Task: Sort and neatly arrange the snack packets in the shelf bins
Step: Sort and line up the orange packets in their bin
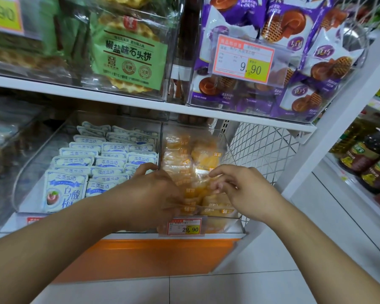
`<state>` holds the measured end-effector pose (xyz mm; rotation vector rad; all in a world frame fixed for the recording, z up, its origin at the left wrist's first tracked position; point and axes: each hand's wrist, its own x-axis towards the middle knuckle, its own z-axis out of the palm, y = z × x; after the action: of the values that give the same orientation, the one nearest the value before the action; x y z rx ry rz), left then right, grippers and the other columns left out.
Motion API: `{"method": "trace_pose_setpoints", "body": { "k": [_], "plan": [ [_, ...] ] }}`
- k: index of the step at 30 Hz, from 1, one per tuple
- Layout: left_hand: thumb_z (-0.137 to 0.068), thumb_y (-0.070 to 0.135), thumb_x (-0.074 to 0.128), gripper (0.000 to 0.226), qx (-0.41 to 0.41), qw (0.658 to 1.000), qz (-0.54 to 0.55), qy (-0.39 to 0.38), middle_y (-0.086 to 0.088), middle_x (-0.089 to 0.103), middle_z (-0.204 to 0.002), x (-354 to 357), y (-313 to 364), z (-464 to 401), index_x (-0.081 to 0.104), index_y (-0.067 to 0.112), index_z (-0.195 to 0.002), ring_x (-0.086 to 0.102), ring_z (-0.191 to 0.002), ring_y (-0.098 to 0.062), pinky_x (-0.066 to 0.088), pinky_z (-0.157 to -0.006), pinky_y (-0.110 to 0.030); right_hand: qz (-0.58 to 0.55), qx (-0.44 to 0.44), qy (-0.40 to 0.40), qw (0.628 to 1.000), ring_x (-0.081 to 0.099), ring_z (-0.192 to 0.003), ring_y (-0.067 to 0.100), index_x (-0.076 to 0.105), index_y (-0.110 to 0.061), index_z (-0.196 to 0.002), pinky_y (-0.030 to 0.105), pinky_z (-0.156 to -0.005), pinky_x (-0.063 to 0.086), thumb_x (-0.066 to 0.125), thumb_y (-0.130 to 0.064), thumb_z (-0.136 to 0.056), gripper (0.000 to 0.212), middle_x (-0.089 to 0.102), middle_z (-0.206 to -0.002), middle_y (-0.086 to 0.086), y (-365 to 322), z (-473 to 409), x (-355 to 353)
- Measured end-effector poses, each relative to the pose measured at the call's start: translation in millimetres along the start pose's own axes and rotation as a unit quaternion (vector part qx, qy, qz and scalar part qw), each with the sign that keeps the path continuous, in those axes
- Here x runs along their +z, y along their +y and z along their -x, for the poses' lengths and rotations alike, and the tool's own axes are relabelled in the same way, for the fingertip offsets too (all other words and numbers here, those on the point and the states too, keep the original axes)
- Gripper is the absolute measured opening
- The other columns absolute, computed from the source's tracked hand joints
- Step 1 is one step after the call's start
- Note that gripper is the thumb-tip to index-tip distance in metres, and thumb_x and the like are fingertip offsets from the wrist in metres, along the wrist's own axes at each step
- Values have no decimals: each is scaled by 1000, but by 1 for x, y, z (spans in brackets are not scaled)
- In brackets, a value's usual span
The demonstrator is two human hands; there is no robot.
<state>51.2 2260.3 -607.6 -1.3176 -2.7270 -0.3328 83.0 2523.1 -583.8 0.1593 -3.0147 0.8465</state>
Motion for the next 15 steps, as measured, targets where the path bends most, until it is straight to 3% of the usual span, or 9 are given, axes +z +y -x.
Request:
{"method": "trace_pose_setpoints", "body": {
  "k": [5, 9, 13, 15],
  "plan": [
    [-97, 52, 47, 31, -13, 1000, 21, -16, 18, 67, -96, 1, -1, -2, 69, 32, -105, 43, -109, 10, 4, -118, -31, 24, 3, 26, 999, 68, -76, -1, 70, -24, -114, 6, -59, 44, 60, 0, -99, 29, 65, -108, -8, -2, -6, 1],
    [-90, 63, 33, 51, -28, 997, 63, -24, 17, 69, -96, -1, -1, -4, 71, 30, -100, 45, -110, 10, 0, -117, -28, 78, 11, 13, 997, 61, -93, 5, 70, -27, -121, 15, -74, 52, 66, -3, -94, 36, 57, -116, -10, 1, -17, 3],
    [-92, 57, 32, 47, -33, 997, 68, -23, 15, 68, -95, -2, -1, -6, 71, 31, -99, 51, -106, 3, 3, -115, -27, 146, 8, -57, 988, 58, -118, 14, 65, -28, -136, 25, -96, 49, 66, -12, -98, 42, 59, -132, -7, -1, -21, 6],
    [-93, 56, 32, 47, -26, 997, 65, -24, 15, 68, -99, -3, -1, -6, 70, 30, -99, 54, -106, -1, 2, -114, -26, 152, 15, -70, 986, 59, -123, 17, 65, -29, -136, 30, -100, 51, 63, -14, -100, 40, 64, -134, -5, -3, -21, 5]
  ]
}}
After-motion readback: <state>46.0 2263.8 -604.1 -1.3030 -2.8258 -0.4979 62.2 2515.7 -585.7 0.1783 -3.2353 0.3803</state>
